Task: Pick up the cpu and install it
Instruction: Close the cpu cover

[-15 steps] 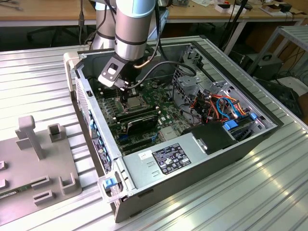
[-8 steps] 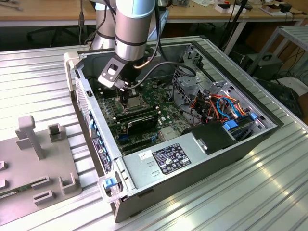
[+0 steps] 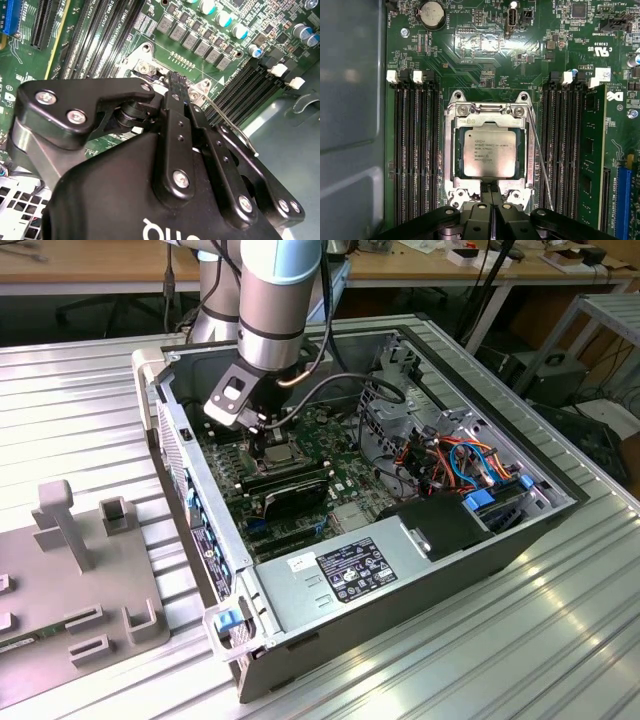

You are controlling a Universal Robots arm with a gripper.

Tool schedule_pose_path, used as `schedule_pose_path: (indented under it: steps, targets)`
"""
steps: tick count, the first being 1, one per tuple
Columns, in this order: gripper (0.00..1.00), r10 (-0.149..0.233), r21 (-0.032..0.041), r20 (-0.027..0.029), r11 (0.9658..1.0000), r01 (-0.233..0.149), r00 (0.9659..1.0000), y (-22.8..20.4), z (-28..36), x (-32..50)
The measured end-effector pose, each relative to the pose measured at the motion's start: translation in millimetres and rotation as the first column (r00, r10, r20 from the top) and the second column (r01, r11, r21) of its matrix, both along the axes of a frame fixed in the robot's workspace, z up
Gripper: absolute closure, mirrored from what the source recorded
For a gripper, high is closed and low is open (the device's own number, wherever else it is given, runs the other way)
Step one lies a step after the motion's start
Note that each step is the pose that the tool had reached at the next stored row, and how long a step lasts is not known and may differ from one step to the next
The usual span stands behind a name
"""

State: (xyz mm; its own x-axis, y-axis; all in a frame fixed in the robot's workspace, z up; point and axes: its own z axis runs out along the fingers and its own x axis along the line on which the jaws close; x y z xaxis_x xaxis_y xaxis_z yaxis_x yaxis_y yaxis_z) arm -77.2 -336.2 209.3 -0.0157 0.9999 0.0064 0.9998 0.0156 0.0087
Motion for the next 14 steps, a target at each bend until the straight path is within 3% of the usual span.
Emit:
schedule_pose_path:
  steps: [14]
  targets:
    - [0.89,0.000,0.0001,0.0001,1.0000,0.000,1.0000,0.0,-4.7,0.0]
